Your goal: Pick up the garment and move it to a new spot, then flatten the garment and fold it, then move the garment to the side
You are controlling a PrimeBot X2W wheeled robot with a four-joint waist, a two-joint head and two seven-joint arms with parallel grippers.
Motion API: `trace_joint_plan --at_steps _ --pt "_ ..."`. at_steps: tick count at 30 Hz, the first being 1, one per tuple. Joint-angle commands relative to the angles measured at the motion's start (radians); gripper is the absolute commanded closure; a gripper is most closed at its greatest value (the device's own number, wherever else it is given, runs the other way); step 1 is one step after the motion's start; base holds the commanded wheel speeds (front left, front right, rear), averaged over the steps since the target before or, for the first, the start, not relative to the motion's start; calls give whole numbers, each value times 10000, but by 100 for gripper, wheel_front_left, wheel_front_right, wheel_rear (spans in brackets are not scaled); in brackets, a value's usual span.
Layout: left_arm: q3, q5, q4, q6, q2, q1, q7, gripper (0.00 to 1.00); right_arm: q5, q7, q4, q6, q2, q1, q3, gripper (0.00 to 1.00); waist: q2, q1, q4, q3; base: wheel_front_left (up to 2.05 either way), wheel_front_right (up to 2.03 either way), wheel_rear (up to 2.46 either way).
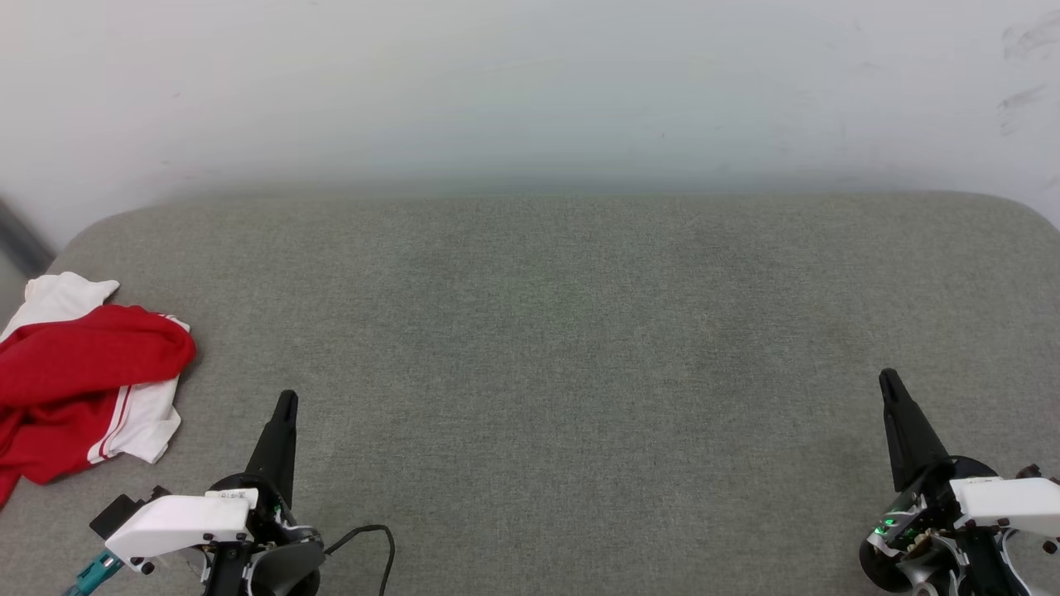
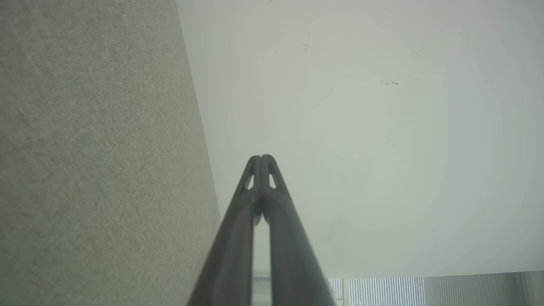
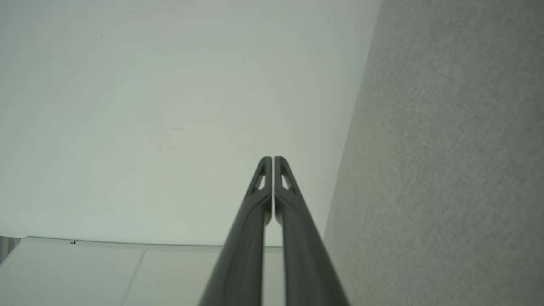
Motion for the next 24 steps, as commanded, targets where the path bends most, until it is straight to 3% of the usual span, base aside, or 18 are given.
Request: trace_joint_plan --at_steps 1,24 --pt "13 11 -10 -30 -18 -64 -10 100 -46 0 2 -8 40 -121 9 100 0 0 0 0 0 0 0" --pt "13 11 -10 -30 -18 -64 -11 100 -47 0 2 -8 41 -121 9 100 0 0 0 0 0 0 0"
